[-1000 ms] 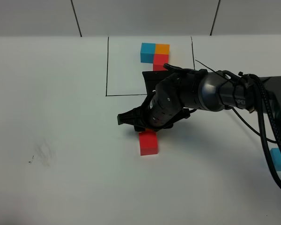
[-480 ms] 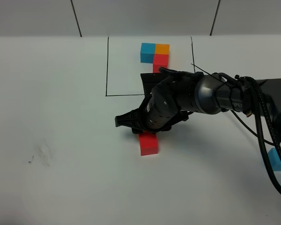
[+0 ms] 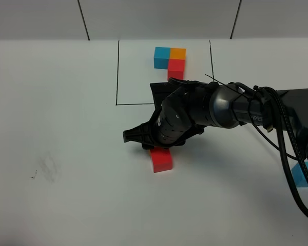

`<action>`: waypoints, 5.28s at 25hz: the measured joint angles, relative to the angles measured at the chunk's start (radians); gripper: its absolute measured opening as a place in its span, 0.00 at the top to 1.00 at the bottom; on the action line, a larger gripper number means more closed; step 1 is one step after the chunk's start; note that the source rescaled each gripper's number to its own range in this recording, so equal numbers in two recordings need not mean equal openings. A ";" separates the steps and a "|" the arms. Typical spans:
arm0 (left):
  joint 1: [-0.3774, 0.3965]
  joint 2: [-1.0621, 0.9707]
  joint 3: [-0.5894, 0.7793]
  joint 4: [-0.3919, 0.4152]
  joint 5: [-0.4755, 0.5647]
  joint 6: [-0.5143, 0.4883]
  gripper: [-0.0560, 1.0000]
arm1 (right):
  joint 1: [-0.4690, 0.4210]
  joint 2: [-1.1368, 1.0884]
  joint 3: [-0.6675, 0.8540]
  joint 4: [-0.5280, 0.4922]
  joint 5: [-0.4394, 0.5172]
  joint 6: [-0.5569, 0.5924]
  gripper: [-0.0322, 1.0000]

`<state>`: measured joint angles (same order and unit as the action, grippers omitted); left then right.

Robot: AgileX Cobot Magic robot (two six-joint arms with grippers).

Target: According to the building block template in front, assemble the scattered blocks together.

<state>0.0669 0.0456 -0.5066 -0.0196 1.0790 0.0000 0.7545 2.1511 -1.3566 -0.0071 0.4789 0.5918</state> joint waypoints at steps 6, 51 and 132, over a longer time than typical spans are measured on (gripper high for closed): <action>0.000 0.000 0.000 0.000 0.000 0.000 0.95 | 0.001 0.000 -0.001 0.000 0.010 0.000 0.55; 0.000 0.000 0.000 0.000 0.000 0.000 0.95 | 0.008 -0.044 -0.012 -0.060 0.024 -0.173 0.05; 0.000 0.000 0.000 0.000 0.000 0.000 0.95 | -0.537 -0.458 0.724 -0.411 -0.041 -0.051 0.14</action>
<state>0.0669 0.0456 -0.5066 -0.0196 1.0790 0.0000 0.2172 1.6933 -0.6326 -0.4180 0.4382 0.5403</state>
